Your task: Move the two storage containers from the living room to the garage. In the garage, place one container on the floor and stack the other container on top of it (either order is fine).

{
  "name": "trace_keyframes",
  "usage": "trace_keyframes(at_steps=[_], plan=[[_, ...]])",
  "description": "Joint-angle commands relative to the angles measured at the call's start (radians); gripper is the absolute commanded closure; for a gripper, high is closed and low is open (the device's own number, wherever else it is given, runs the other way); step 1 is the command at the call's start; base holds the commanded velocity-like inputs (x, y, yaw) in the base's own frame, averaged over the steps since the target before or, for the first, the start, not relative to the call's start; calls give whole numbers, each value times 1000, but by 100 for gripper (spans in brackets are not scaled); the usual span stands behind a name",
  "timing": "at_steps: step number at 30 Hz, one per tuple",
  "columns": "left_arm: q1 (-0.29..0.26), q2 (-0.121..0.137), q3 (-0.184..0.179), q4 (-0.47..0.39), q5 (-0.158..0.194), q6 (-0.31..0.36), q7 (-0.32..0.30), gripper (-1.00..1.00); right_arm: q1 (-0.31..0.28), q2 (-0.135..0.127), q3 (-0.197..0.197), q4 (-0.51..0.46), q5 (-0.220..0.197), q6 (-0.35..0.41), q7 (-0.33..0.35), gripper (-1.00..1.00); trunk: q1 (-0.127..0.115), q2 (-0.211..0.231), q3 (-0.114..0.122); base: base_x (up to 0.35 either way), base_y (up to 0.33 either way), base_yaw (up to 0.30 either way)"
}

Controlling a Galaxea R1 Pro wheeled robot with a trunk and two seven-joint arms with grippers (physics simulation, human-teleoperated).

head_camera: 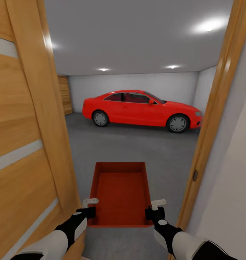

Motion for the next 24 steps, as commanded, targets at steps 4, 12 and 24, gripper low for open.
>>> trace_keyframes(at_steps=[4, 12, 24], plan=[[0, -1, 15, -5, -8, -72, 9, 100, -1, 4, -27, 1, 6, 3, 5, 100, 1, -1, -1, 247, 205, -276], [0, -1, 15, -5, -8, -72, 9, 100, -1, 4, -27, 1, 6, 3, 6, 100, 1, -1, -1, 247, 205, -276], [0, -1, 15, -7, -9, -72, 10, 100, -1, 4, -27, 1, 6, 3, 6, 100, 1, -1, -1, 246, 200, -276]])
